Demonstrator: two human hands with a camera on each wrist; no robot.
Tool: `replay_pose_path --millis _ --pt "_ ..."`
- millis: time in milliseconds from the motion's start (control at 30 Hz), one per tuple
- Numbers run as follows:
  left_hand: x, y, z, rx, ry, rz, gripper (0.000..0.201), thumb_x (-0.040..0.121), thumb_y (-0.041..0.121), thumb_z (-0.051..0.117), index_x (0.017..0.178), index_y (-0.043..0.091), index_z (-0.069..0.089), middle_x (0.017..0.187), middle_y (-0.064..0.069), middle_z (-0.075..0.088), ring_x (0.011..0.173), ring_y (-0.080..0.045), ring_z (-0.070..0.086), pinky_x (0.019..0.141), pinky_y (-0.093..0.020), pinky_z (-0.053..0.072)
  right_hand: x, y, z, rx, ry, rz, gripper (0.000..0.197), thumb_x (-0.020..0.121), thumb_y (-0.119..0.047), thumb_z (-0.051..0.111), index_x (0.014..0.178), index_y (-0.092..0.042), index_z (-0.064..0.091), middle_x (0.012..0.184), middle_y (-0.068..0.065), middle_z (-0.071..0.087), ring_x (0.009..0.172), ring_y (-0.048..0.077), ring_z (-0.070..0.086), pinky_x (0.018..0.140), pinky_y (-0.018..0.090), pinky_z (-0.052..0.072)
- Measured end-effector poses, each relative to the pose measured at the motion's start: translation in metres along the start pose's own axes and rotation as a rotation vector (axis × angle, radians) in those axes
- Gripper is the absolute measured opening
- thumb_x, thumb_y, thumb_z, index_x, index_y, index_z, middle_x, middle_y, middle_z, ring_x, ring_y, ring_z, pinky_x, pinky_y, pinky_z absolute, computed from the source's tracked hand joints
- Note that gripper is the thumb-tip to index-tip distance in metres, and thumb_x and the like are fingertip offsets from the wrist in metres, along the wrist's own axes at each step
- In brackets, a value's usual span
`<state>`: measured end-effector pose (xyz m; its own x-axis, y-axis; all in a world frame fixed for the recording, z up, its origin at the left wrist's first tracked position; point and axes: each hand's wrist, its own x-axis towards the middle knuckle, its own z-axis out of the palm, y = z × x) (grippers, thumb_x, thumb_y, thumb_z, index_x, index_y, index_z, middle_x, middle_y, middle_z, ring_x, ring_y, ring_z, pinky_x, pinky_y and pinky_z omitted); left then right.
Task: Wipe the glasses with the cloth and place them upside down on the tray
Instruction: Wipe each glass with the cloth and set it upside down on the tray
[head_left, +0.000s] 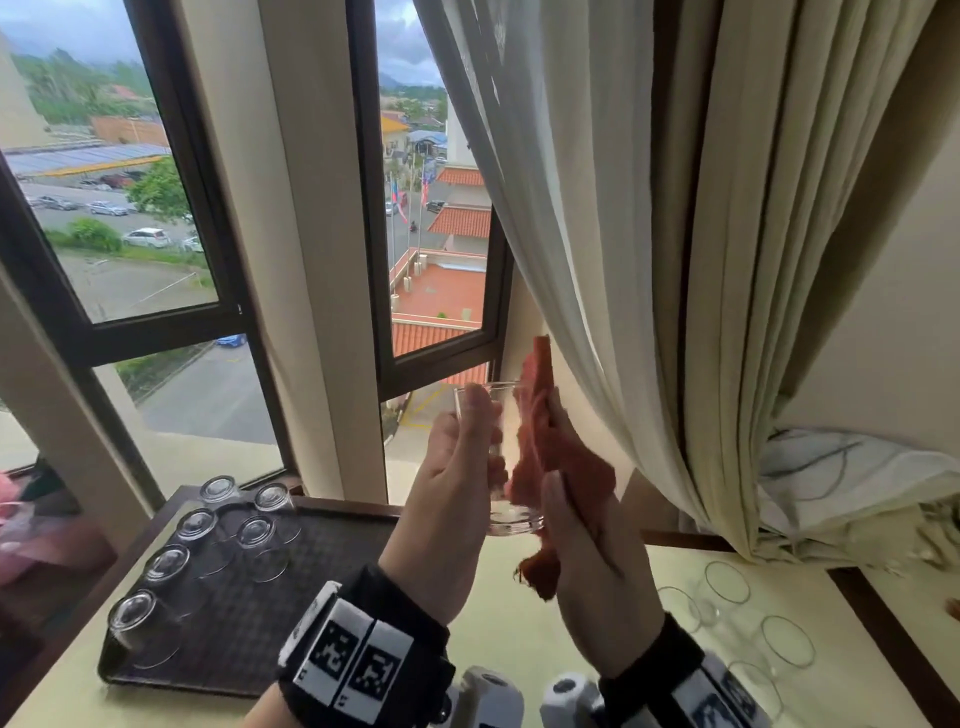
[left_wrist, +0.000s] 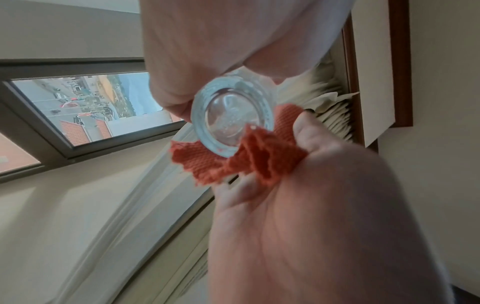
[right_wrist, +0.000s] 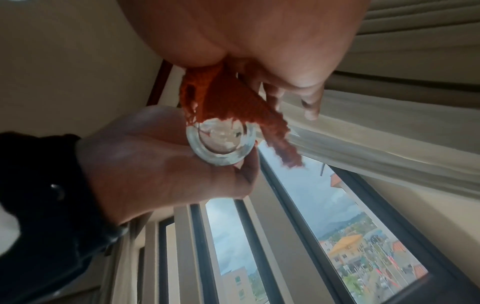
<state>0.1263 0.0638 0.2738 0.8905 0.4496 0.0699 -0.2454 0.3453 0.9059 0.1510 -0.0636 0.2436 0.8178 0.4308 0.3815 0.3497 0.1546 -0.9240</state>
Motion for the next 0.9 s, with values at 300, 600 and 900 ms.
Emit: replay_pose_path --millis 300,600,900 --pt "0.007 0.011 -0.015 0.027 0.017 -0.001 0.074 0.103 0.074 0.042 0.134 0.011 0.066 0.121 -0.011 0.076 0.107 -0.029 0.075 0.091 -0.043 0.061 -0.031 0.012 0.006 -0.21 -0.154 -0.25 0.054 0.107 -0.029 0.05 0.159 -0.036 0.042 0.173 -0.013 0.023 0.152 0.041 0.038 0.114 0.068 0.041" --pt "-0.012 0.003 0.007 -0.173 0.025 -0.075 0.086 0.09 0.081 0.06 0.132 0.006 0.07 0.123 -0.024 0.064 0.109 -0.036 0.056 0.111 -0.051 0.046 -0.009 -0.023 0.009 0.076 -0.054 -0.068 0.052 0.103 -0.03 0.051 0.152 -0.044 0.05 0.143 -0.018 0.063 0.048 0.013 0.048 0.045 0.031 0.046" --pt "0.004 0.012 -0.009 -0.064 -0.011 -0.067 0.135 0.045 0.083 0.091 0.147 0.007 0.046 0.084 -0.011 0.061 0.077 -0.029 0.06 0.067 -0.035 0.062 -0.039 0.003 0.003 0.048 -0.14 -0.077 0.043 0.107 -0.036 0.049 0.146 -0.056 0.051 0.153 0.0 0.059 0.12 0.033 0.069 0.087 0.035 0.06"
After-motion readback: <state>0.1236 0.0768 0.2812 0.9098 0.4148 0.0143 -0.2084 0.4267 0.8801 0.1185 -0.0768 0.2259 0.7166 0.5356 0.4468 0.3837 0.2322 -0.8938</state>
